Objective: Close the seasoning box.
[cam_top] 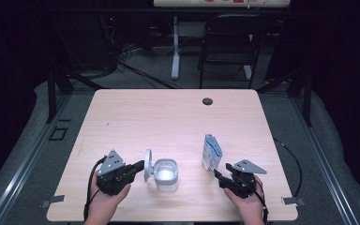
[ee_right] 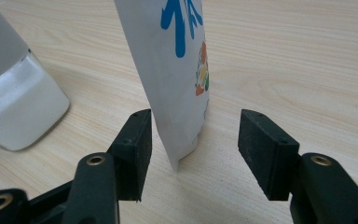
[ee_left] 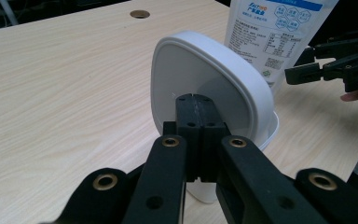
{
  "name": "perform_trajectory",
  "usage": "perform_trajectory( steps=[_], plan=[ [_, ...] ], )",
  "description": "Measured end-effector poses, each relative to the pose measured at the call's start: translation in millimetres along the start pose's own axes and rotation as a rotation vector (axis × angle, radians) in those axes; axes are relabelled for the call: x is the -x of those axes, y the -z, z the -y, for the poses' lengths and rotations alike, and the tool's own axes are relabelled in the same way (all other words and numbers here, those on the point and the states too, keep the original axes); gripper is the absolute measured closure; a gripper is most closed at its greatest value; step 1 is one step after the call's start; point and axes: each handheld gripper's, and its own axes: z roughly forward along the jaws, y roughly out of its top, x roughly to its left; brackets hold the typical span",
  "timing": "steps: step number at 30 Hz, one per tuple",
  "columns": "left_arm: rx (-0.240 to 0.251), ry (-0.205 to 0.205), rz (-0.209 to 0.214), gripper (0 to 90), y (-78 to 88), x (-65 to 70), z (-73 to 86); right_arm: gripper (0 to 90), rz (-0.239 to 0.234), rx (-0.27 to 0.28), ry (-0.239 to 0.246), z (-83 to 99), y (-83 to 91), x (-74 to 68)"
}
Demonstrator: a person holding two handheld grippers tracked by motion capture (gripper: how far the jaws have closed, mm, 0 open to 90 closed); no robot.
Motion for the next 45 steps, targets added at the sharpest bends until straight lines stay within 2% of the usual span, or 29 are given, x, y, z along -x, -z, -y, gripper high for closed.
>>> perform_trajectory(
  steps=[16,21,23,30,39,45],
  plan=[
    [-0.006,0.000,0.014,90.0,-12.3,6.1,0.1,44.8,-0.006,0.003,0.004,-0.8,2.1,2.2],
    [-0.012,-0.014,0.025,90.0,-16.3,9.2,0.5,44.8,-0.004,0.010,0.004,-0.7,4.4,1.9],
    [0.000,-0.010,0.023,90.0,-16.9,9.7,1.0,44.8,-0.002,0.009,0.003,-0.6,4.8,2.1],
    [0.005,-0.008,0.009,90.0,-13.9,5.6,1.7,44.7,-0.006,0.008,0.012,-0.7,3.5,0.9],
    [0.005,-0.007,-0.001,90.0,-9.7,0.9,1.7,44.1,-0.005,0.011,-0.003,0.1,4.8,3.6],
    [0.016,0.009,-0.005,90.0,-8.2,-2.0,2.6,43.2,-0.009,0.008,-0.011,0.8,3.7,4.5]
  ],
)
